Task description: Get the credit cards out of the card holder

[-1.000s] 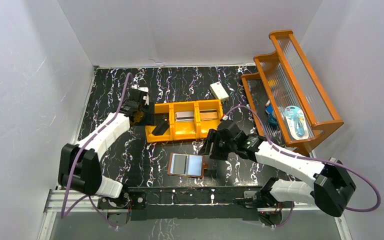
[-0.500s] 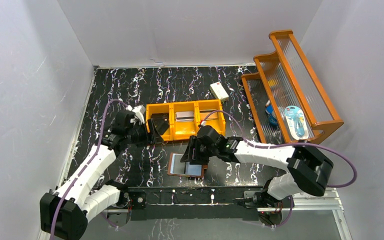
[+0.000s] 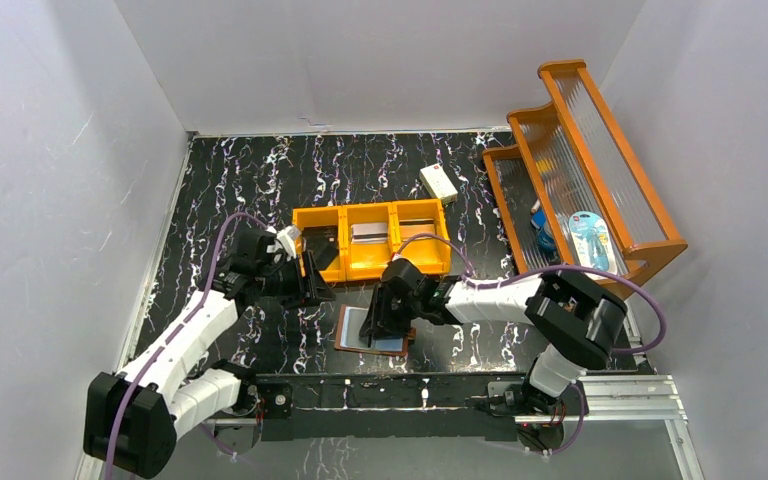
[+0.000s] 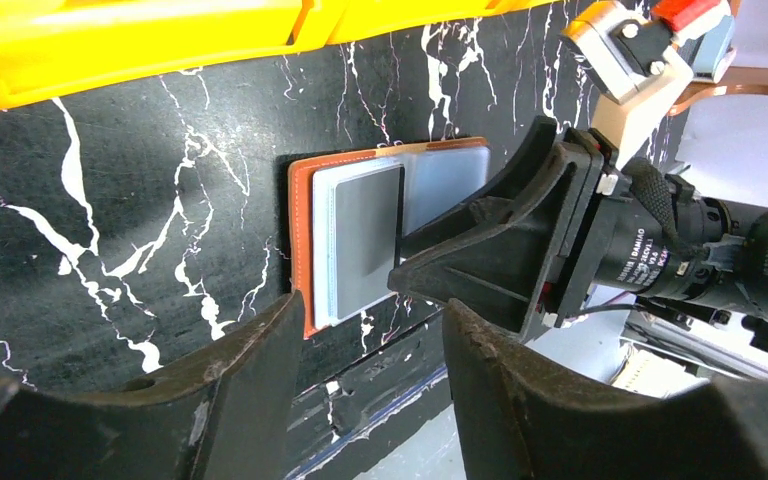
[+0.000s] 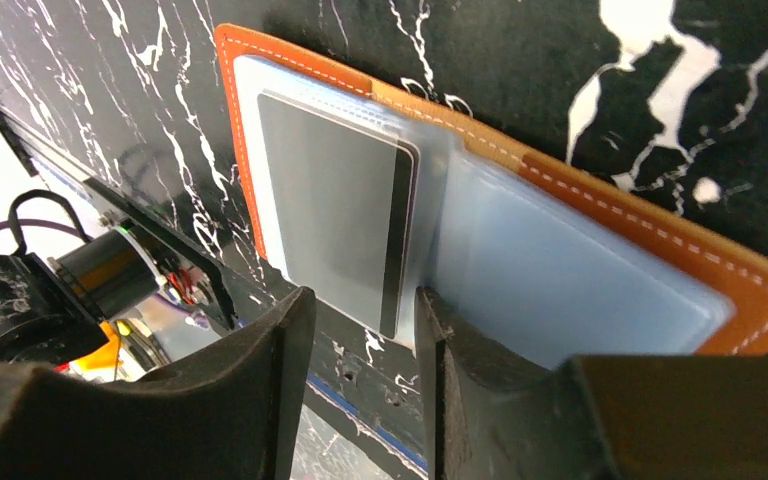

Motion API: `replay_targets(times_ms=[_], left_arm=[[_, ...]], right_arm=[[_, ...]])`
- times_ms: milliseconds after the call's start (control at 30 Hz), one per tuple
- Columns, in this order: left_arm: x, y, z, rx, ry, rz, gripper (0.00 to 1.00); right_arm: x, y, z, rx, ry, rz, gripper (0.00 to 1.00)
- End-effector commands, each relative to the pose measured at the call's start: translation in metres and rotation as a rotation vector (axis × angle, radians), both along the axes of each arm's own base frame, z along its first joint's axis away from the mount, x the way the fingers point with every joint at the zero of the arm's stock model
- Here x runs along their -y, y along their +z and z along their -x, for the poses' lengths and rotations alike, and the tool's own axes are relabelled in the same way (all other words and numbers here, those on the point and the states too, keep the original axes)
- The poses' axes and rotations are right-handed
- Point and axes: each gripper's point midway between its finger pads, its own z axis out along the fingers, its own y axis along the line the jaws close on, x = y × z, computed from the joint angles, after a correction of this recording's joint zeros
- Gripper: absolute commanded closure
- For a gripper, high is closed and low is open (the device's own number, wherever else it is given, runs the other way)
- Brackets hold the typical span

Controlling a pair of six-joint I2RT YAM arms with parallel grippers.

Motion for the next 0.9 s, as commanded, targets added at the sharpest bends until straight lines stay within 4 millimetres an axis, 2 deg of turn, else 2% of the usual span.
replay_targets(times_ms=[0,133,367,600,767,867], left_arm=[[0.010,0.000,0.011,-0.036,-0.068,0.051,0.50],[0.017,-0.004,0.017,-0.063,-0.112,0.061,0.54],[0.029,-0.022,0.029,-0.097,-0.183,-0.004,0.57],[0.030,-0.053,0.029,-0.116,-0.188,-0.158,0.58],[0.045,-0.058,0.027,-0.109,-0.224,-0.145,0.58],[0.048,-0.065,0.030,-0.121,-0.245,-0.166,0.61]], right_arm=[[-0.010,-0.001,-0.004,0.013,0.022,-0.017,0.51],[0.005,-0.017,-0.003,-0.009,-0.019,0.043,0.55],[0.014,-0.031,0.002,-0.054,-0.055,0.039,0.64],[0.019,-0.030,0.000,-0.053,-0.083,0.032,0.68],[0.020,-0.031,0.002,-0.076,-0.094,0.004,0.68],[0.019,-0.029,0.001,-0.086,-0.099,-0.018,0.68]])
